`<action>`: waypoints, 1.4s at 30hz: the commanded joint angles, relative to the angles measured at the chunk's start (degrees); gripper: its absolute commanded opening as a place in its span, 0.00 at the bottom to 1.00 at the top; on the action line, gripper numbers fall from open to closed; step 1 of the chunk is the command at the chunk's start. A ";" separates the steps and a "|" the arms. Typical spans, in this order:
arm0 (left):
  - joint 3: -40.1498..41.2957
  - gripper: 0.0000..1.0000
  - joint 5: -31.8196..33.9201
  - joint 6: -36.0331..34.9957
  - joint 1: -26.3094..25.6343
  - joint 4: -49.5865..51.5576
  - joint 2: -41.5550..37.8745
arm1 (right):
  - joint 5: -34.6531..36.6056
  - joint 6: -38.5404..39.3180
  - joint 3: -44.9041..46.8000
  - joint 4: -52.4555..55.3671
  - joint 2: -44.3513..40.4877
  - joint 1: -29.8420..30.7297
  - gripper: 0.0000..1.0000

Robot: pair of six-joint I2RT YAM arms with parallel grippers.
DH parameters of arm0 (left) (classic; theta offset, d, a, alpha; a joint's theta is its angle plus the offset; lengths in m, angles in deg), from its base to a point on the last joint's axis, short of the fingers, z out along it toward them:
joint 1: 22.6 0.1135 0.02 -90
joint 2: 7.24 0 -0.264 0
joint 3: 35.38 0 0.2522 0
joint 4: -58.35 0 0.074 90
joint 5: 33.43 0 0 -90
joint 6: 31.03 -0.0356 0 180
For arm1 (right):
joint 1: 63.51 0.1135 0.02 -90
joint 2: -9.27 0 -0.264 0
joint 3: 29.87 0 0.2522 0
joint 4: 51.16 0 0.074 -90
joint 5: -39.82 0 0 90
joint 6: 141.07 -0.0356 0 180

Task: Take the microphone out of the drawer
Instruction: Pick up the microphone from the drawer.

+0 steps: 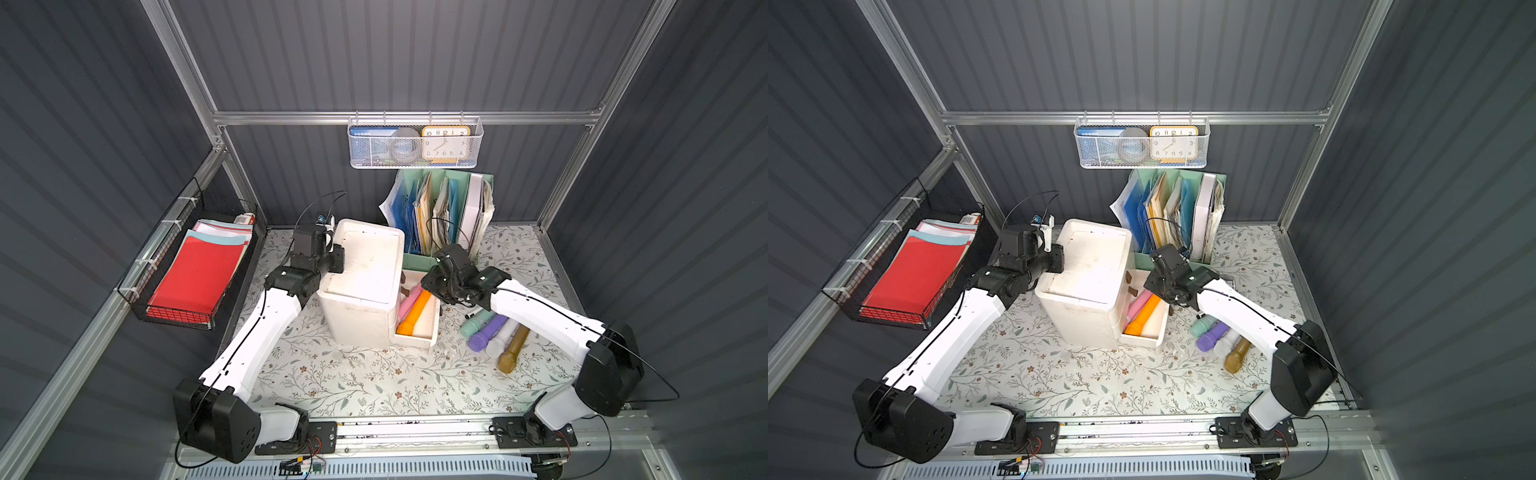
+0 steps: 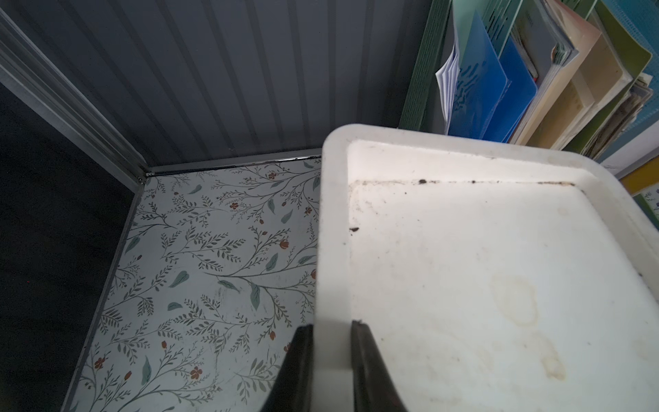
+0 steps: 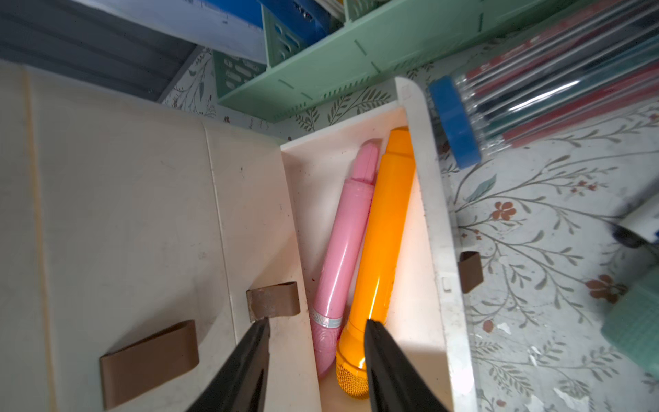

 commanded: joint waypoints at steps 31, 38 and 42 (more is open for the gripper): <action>4.27 0.05 -2.08 0.69 -0.33 7.97 3.41 | -1.50 -3.85 -4.17 4.65 19.81 2.85 0.48; 4.27 0.05 -2.08 0.69 -0.33 7.94 3.32 | -2.49 -4.39 -4.22 3.73 22.36 2.87 0.48; 4.23 0.05 -2.12 0.62 -0.33 7.88 3.37 | -2.10 -4.39 -4.01 3.61 22.21 2.85 0.44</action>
